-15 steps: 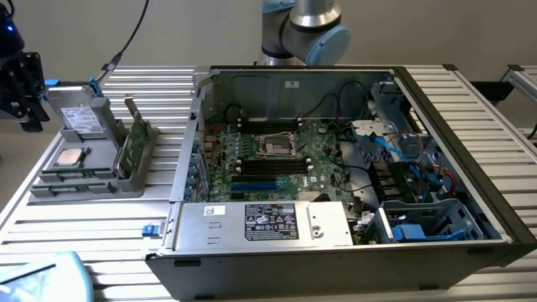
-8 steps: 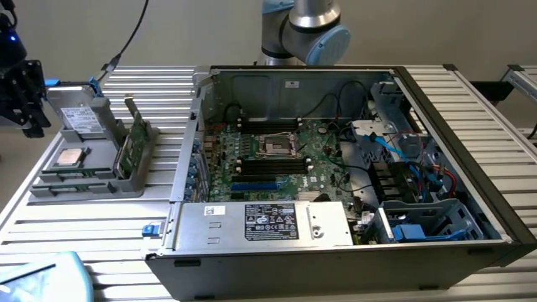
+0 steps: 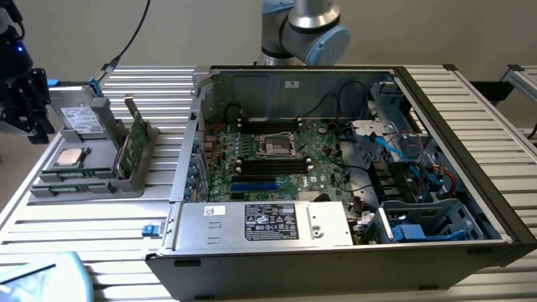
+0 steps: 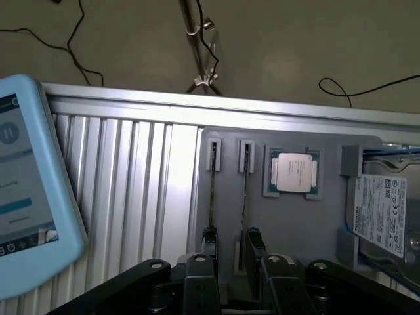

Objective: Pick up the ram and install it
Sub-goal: 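Pick up the ram and move it above insertion slot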

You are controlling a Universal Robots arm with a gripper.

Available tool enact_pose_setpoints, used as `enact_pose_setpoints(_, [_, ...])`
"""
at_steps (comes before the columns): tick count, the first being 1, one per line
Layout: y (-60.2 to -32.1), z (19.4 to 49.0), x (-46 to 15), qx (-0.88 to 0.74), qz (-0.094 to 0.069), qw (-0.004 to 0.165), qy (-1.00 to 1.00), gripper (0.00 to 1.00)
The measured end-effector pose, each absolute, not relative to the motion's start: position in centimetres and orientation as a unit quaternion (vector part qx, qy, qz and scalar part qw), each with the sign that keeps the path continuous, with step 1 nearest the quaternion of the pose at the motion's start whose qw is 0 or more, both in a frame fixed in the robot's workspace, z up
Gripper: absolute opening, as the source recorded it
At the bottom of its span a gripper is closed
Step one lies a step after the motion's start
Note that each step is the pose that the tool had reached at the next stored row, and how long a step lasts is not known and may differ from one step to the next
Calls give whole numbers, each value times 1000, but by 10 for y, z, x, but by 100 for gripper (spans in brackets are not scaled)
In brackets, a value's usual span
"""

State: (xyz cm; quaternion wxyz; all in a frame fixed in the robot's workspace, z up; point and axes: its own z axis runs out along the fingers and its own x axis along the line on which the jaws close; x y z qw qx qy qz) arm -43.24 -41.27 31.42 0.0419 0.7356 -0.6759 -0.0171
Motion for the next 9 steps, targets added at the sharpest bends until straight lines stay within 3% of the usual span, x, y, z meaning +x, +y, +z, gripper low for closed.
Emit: enact_pose_setpoints(9, [-414, 298, -433, 745, -17, 42, -666, 31])
